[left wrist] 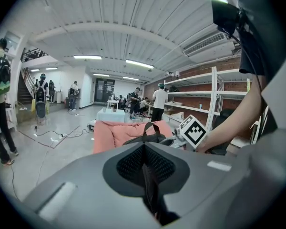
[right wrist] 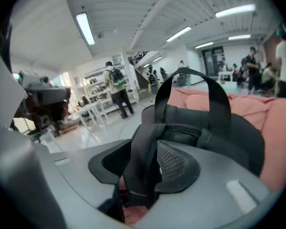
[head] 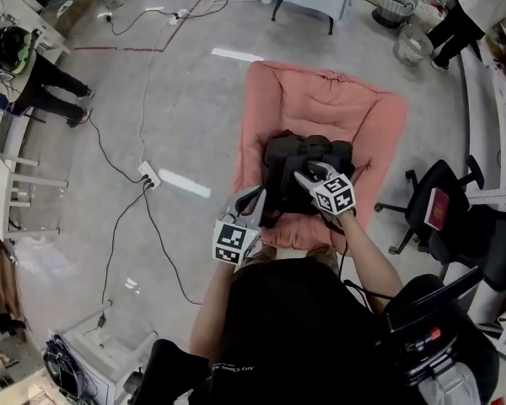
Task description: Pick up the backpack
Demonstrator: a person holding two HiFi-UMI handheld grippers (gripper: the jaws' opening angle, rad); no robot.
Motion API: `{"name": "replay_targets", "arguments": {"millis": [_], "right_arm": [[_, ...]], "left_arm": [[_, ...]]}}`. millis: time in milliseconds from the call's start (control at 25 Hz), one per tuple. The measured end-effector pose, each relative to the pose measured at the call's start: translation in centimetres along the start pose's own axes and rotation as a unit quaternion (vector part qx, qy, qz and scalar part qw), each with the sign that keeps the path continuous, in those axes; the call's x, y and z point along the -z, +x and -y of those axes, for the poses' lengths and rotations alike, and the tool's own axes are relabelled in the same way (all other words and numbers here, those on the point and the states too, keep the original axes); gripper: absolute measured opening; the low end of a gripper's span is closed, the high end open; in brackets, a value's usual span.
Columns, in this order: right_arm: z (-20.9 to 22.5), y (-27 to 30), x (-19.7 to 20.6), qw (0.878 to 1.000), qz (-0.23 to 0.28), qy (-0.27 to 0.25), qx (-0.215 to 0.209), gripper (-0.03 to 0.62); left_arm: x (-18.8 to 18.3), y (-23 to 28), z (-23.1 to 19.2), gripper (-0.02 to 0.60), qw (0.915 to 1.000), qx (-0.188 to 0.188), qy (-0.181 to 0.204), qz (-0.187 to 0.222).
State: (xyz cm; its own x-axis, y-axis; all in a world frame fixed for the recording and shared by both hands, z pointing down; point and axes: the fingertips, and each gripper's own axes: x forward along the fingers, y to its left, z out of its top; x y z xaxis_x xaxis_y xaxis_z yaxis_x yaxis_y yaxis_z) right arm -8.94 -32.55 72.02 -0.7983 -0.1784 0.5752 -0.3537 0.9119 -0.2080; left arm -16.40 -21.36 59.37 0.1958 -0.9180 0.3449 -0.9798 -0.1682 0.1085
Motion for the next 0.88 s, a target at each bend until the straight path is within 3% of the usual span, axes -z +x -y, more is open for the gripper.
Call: {"name": "replay_targets", "arguments": {"millis": [80,240,280,400,440,520,600,680,760,800,880], "right_arm": [[-0.3,-0.3,-0.2,0.999,-0.002,0.001,-0.038,0.189],[1.0,0.9,-0.3,1.000,-0.006,-0.019,0.017,0.202],[0.6,1.4,-0.4,1.000,-0.006,-0.009,0.003,0.211],[-2.2,1.4,-1.0,0.991,-0.007,0.051,-0.121,0.196],[-2.2,1.3,-0.9,0.990,-0.012,0.056,-0.131,0.191],[-0.5,1.8,-0.5,0.996,-0.022,0.040,-0.071,0.139],[0.6,2.7,-0.6,0.998,-0.012,0.057,-0.029,0.167],[-0.2,3.1,-1.1,0.988,0.009,0.132,-0.080,0.168],[-1.4,2.8,-1.1,0.966,0.011,0.206,-0.158,0.149],[-1.3,2.8,-0.7,0.966,0.001,0.205,-0.159,0.148],[-0.1,3.3,0.5,0.989,-0.029,0.121,-0.078,0.128]], "left_arm": [[-0.2,0.0,-0.1,0.002,1.0000,0.001,0.000,0.002],[-0.1,-0.2,-0.2,0.002,0.9999,0.009,-0.004,0.001],[-0.1,-0.3,-0.1,0.002,0.9999,0.011,-0.004,0.001],[0.0,-0.1,0.6,0.002,0.9998,0.018,-0.001,-0.001],[0.1,-0.1,0.8,0.002,0.9998,0.021,0.000,-0.002],[0.3,-0.2,1.0,0.002,0.9997,0.023,0.001,-0.004],[0.3,-0.3,0.9,0.002,0.9998,0.021,0.001,-0.004],[0.2,-0.5,0.9,0.002,0.9998,0.019,0.001,-0.002],[0.1,-0.6,1.0,0.002,0.9998,0.019,0.002,-0.001],[0.1,-0.6,0.9,0.002,0.9998,0.019,0.003,-0.001],[0.2,-0.8,0.9,0.002,0.9998,0.017,0.003,-0.002]]}}
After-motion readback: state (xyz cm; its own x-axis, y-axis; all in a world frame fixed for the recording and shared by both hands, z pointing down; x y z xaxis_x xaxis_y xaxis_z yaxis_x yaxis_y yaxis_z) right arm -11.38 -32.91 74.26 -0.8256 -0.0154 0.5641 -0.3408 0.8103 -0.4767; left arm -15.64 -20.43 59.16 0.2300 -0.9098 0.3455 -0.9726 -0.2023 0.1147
